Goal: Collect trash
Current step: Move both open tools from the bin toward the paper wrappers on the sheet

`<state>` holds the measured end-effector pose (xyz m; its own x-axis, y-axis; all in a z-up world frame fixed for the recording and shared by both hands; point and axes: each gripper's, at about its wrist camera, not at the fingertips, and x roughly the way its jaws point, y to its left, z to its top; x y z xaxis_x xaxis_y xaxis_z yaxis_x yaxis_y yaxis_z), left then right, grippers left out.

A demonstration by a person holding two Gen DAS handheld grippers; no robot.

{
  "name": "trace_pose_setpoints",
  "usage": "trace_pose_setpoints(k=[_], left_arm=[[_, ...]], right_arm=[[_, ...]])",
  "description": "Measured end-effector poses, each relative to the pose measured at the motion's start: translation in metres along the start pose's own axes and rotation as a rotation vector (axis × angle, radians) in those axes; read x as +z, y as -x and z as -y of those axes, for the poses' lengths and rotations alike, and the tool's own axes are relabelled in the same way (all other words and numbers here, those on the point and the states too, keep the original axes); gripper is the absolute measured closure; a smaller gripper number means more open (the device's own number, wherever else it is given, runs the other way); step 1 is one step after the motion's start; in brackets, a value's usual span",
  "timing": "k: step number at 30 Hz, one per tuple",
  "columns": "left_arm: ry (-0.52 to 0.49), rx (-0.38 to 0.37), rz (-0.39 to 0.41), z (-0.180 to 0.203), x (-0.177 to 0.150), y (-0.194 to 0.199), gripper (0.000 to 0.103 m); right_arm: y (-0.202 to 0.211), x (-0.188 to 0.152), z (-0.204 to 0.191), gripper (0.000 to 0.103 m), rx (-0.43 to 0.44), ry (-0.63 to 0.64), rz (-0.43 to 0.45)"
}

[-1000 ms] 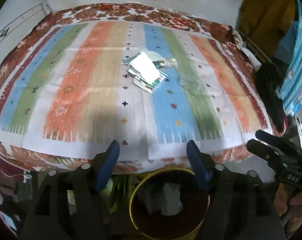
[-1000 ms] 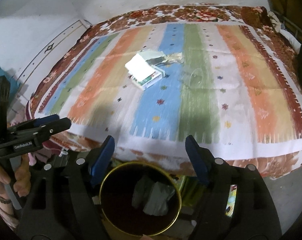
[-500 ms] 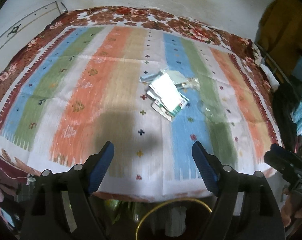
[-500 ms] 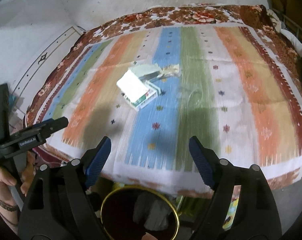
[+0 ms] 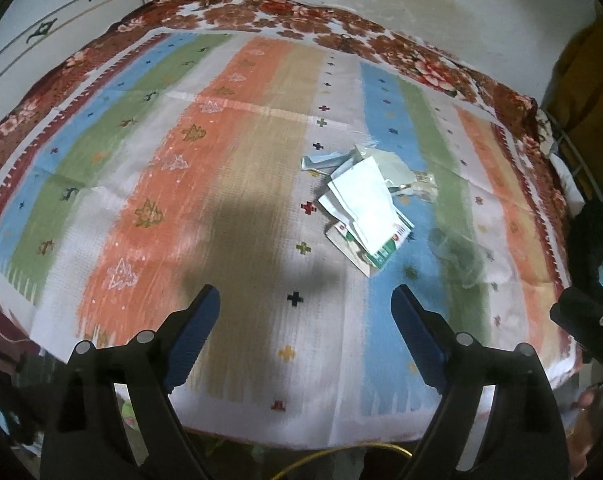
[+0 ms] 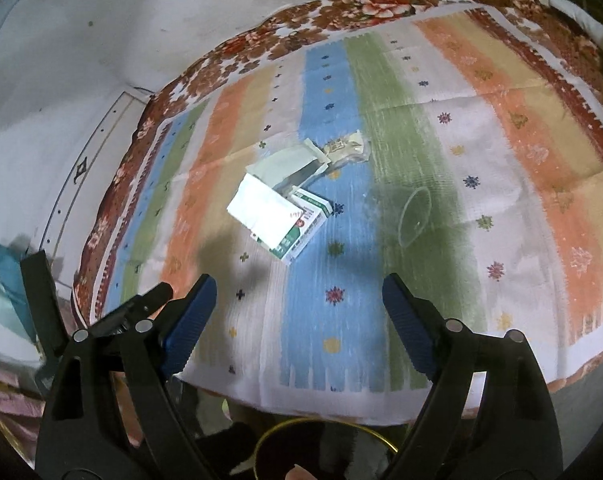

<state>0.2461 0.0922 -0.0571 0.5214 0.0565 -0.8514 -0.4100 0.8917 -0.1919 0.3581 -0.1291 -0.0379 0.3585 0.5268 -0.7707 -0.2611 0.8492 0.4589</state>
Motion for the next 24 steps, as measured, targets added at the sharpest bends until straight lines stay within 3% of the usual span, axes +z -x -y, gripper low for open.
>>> trace_pose_setpoints(k=[9, 14, 24], left_arm=[[-0.057, 0.005, 0.034, 0.0, 0.014, -0.022, 0.007], [-0.077, 0.036, 0.076, -0.001, 0.02, -0.029, 0.006], [-0.103, -0.035, 0.038, 0.003, 0.037, -0.06, 0.006]], right_arm=[[-0.03, 0.017, -0.004, 0.023, -0.005, -0.041, 0.003], [-0.052, 0.028, -0.007, 0.017, 0.077, -0.102, -0.011], [-0.096, 0.049, -0.008, 0.01, 0.12, -0.184, -0.032]])
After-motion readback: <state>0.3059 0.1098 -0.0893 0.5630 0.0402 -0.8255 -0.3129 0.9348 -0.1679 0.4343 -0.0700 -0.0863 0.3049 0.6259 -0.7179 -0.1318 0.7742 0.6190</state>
